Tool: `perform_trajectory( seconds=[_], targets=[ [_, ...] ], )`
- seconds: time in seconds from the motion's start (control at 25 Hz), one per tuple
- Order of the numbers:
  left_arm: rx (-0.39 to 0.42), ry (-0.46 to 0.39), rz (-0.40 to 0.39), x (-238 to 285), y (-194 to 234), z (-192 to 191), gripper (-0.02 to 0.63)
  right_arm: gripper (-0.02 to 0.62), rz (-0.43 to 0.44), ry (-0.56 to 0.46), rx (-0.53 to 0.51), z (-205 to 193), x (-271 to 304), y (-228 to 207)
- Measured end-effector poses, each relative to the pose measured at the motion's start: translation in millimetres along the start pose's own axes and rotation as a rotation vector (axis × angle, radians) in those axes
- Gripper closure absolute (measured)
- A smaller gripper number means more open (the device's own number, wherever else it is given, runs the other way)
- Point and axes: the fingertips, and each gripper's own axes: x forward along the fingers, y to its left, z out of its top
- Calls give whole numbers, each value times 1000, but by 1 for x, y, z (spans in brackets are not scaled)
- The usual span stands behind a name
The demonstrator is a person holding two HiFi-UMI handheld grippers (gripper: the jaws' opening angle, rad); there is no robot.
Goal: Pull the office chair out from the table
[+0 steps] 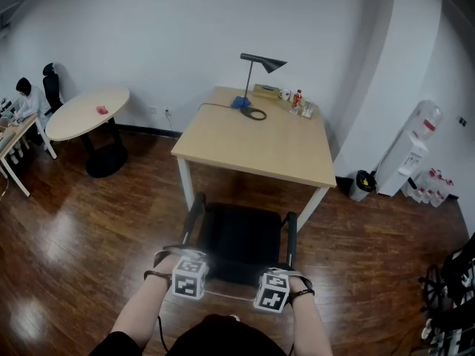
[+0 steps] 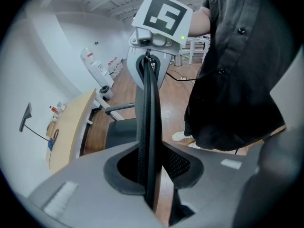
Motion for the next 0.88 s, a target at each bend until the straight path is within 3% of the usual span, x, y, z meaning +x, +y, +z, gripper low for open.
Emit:
perform_trajectory(
  seconds=[0.88],
  targets=[
    [12,-10,-3,-9,-41,4,511,503,-2,10,47,5,-5,42]
  ],
)
